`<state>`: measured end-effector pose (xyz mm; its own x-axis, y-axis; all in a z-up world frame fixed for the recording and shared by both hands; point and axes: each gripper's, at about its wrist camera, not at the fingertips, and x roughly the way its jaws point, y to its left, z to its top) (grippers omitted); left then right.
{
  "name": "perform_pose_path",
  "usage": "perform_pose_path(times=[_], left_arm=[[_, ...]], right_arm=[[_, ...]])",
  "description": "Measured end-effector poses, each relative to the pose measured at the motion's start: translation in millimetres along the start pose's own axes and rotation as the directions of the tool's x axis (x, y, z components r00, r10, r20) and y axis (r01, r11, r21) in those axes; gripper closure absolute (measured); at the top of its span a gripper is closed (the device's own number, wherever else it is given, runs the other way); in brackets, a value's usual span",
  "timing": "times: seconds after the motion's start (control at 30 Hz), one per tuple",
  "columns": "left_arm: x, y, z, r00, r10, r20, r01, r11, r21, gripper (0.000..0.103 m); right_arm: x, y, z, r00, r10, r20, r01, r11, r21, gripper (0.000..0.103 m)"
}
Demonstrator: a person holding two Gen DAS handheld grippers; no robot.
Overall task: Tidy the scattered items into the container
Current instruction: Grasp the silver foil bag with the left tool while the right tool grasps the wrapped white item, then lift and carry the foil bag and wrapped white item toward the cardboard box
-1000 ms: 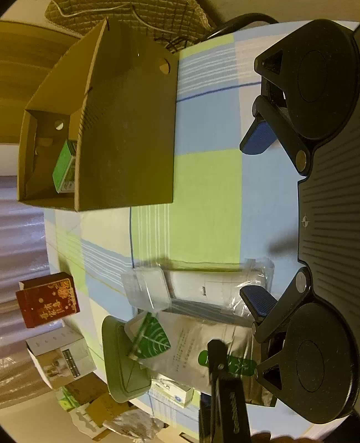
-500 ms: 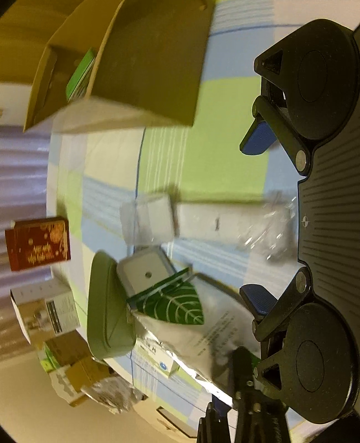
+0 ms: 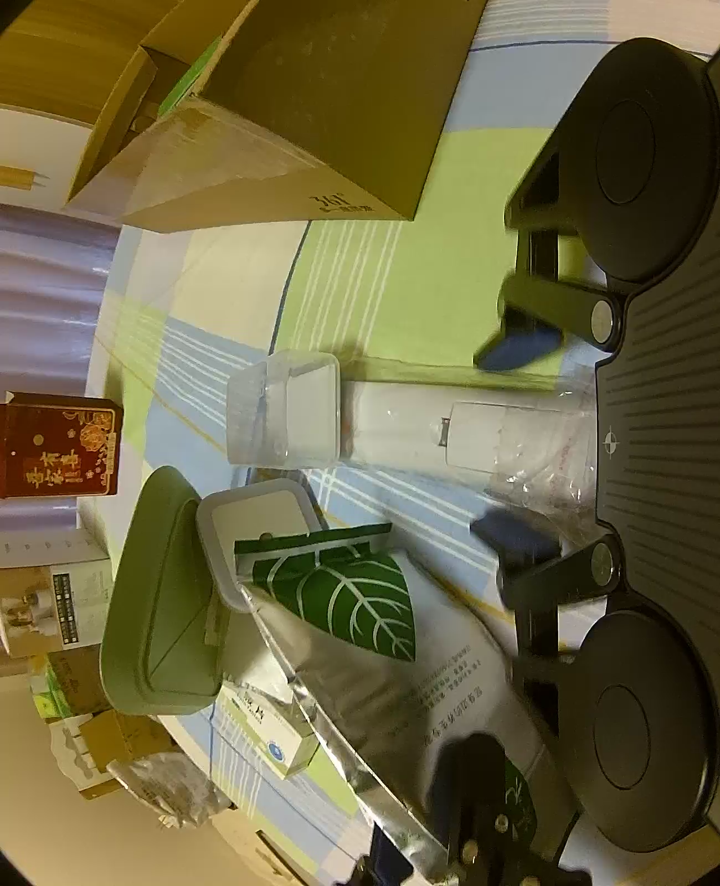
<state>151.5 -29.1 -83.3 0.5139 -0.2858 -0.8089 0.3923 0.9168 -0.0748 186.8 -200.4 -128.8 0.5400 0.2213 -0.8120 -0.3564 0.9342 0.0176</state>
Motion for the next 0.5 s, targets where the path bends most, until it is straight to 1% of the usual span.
perform_pose_path(times=[0.03, 0.07, 0.23, 0.3, 0.33, 0.37, 0.4, 0.5], left_arm=[[1, -2, 1, 1.000, -0.002, 0.000, 0.002, 1.000, 0.012, 0.056], [3, -4, 2, 1.000, -0.006, 0.002, 0.006, 1.000, 0.025, 0.056], [13, -17, 8, 1.000, 0.010, -0.016, -0.008, 0.996, 0.094, 0.056], [17, -21, 7, 0.999, 0.017, -0.033, -0.013, 0.995, 0.101, 0.059], [18, -21, 7, 0.999, 0.025, -0.038, -0.021, 0.995, 0.099, 0.065], [18, -22, 6, 0.999, 0.036, -0.040, -0.032, 0.995, 0.098, 0.074], [18, -22, 6, 0.998, 0.042, -0.043, -0.038, 0.995, 0.096, 0.074], [13, -19, 4, 0.998, 0.028, -0.053, -0.025, 0.997, 0.066, 0.075]], right_arm=[[-1, 0, 0, 1.000, -0.003, -0.003, 0.003, 1.000, 0.000, 0.061], [-2, 0, 0, 1.000, -0.004, -0.007, 0.004, 1.000, 0.003, 0.061], [-12, -6, -8, 1.000, -0.014, -0.011, 0.014, 1.000, 0.015, 0.062], [-16, -10, -13, 1.000, -0.015, -0.015, 0.015, 1.000, 0.020, 0.062], [-19, -11, -15, 1.000, -0.014, -0.017, 0.015, 1.000, 0.024, 0.062], [-22, -13, -18, 1.000, -0.014, -0.019, 0.015, 1.000, 0.028, 0.062], [-25, -15, -21, 1.000, -0.015, -0.021, 0.016, 0.999, 0.033, 0.062], [-36, -19, -29, 1.000, -0.014, -0.022, 0.015, 0.998, 0.056, 0.062]])
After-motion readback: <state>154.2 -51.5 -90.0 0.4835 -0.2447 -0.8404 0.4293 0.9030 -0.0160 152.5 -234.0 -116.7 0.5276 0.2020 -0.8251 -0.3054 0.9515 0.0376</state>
